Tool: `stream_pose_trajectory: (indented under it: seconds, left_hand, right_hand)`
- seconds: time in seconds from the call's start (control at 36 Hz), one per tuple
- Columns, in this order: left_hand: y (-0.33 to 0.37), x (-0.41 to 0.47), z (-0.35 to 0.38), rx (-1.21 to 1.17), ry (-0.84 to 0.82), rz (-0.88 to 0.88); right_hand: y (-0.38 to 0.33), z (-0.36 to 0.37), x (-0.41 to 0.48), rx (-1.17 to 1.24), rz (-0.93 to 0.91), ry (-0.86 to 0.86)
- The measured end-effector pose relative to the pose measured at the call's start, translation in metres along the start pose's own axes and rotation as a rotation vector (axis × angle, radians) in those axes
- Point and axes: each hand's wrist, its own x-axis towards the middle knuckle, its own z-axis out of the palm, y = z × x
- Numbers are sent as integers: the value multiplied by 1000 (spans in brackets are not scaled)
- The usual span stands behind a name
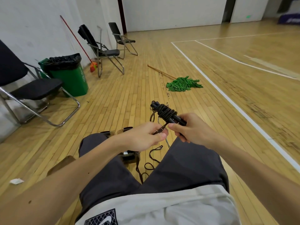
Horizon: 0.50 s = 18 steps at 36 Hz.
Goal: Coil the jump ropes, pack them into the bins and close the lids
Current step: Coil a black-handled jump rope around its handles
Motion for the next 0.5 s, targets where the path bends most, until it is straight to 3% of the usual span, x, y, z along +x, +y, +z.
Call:
stream_pose_trajectory:
  seconds: [0.17,0.5]
  left_hand:
    - [8,-4,-5,213,33,-5]
    - [28,-4,-24,765,156,150]
  right_hand:
    - [0,-3,2,-63,33,43]
    - [-2,-4,-4,-96,112,-90]
